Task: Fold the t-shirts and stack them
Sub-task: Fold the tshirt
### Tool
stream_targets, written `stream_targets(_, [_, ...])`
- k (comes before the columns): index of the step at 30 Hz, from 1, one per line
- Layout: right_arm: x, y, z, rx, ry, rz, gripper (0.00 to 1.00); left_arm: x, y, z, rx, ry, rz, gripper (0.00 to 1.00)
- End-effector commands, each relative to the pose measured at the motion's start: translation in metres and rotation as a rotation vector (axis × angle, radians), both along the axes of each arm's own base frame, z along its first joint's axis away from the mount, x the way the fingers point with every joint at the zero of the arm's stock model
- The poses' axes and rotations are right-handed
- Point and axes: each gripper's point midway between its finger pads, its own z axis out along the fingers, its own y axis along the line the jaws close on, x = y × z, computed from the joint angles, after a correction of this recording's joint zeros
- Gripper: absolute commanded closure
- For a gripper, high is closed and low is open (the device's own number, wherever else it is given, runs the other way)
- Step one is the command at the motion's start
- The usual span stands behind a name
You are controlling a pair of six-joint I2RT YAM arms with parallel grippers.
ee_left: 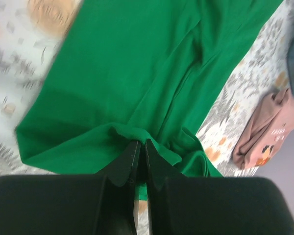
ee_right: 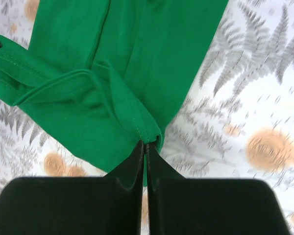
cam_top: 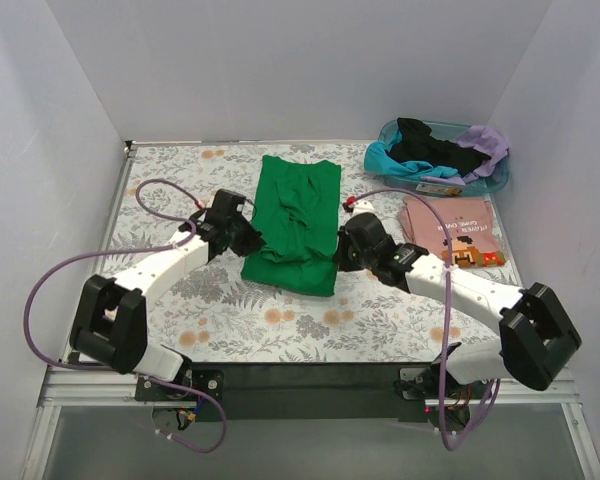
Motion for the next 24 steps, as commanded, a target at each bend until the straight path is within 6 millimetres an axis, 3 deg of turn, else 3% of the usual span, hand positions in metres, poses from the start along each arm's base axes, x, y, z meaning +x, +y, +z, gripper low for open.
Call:
stream_targets(1, [0.041,0.014,0.029,0.054,-0.100,0.056,0.99,0.041,0.005,0.018,0.041,-0.085,0.026,1.00])
stream_targets(3, [0.056,0.018,0.036,0.068,-0.119,0.070,0.99,0.057,0.005,0.024,0.046,-0.103,0.038,1.00])
stream_targets(4, [0.066,0.015,0.028,0.058,-0.101,0.060,0.99,0.063,0.008,0.012,0.065,-0.079,0.043,1.00])
stream_targets(5, [0.070,0.018,0.029,0.063,-0.106,0.086,0.99,0.071,0.007,0.017,0.056,-0.088,0.045,1.00])
stream_targets(9, [0.098,0.013,0.021,0.059,-0.089,0.059,0.99,0.094,0.013,0.004,0.062,-0.065,0.044,1.00])
stream_targets(16, [0.125,0.006,0.003,0.046,-0.051,0.035,0.99,0.125,0.007,-0.019,0.067,-0.028,0.007,0.97])
stream_targets(17, [0.129,0.007,0.004,0.050,-0.051,0.035,0.99,0.129,0.008,-0.019,0.069,-0.029,0.009,0.90])
stream_targets(18, [0.130,0.008,-0.003,0.052,-0.030,0.044,0.99,0.132,0.010,-0.028,0.078,-0.014,0.011,0.67])
stream_targets(19, [0.134,0.005,-0.004,0.052,-0.028,0.033,0.95,0.137,0.011,-0.023,0.078,-0.017,0.015,0.55])
stream_targets(21, [0.143,0.001,-0.003,0.040,-0.037,0.006,0.76,0.144,0.015,-0.022,0.080,-0.016,0.023,0.28])
stream_targets(23, [0.147,-0.007,-0.003,0.020,-0.028,-0.022,0.65,0.155,0.019,-0.013,0.080,-0.039,0.028,0.02])
stream_targets(24, [0.156,-0.013,0.006,-0.001,-0.058,-0.060,0.48,0.156,0.016,-0.008,0.061,-0.041,0.008,0.02])
